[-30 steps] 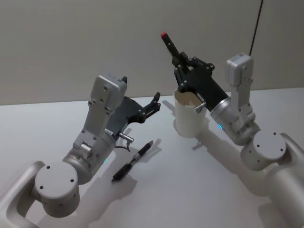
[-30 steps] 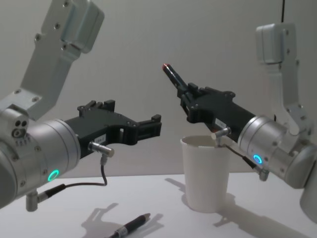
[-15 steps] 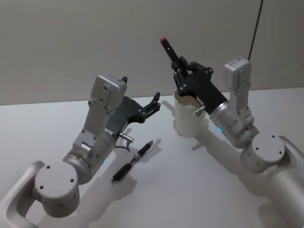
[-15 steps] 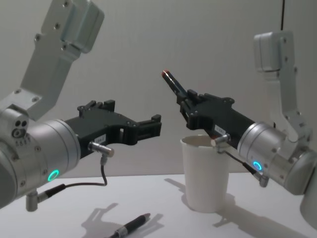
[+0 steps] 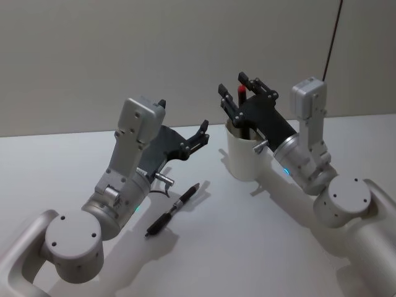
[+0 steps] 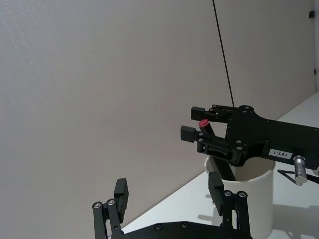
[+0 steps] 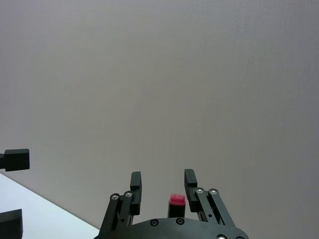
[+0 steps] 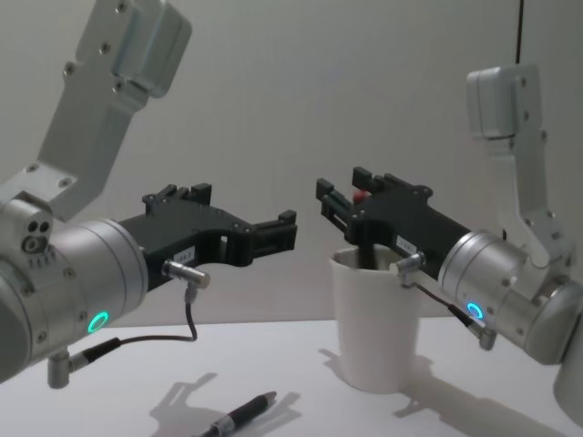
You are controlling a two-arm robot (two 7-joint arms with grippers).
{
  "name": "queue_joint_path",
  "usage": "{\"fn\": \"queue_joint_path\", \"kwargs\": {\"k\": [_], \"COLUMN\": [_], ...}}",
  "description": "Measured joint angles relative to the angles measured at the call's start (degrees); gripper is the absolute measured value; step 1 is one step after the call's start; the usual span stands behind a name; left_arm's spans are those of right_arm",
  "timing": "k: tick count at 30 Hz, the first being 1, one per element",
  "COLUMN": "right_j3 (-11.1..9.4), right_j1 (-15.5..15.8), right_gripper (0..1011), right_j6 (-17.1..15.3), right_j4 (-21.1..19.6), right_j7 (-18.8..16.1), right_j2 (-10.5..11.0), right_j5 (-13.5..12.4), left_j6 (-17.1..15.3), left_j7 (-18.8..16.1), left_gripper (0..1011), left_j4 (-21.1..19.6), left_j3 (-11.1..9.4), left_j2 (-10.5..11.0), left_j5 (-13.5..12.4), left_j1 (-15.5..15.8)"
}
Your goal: Place the pen into the pen holder.
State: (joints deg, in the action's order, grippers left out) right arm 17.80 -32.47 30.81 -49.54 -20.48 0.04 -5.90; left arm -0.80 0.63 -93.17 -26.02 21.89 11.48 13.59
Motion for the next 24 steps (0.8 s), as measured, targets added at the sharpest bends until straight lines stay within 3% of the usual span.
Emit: {"fn": "queue_joint_path", "kwargs": {"k": [16, 24], "right_j3": [-0.24, -1.35], "right_j1": [0.64, 3.58], "right_gripper": [965, 1002], "right_j6": [-0.78, -3.95], "right_j4": [-1.16, -6.95], "right_j7": [0.01, 0.57], "right_j2": [0.3, 1.96], "right_j5": [-0.41, -2.22], "left_j6": [0.0, 0.0], "left_j7": [0.0, 0.0], "left_gripper": [1001, 1001], "left_j4": [0.0, 0.0], "left_j3": [0.0, 0.0], "left_j2": [0.0, 0.0], "left_j5": [0.0, 0.0], "left_j1": [0.0, 0.0]}}
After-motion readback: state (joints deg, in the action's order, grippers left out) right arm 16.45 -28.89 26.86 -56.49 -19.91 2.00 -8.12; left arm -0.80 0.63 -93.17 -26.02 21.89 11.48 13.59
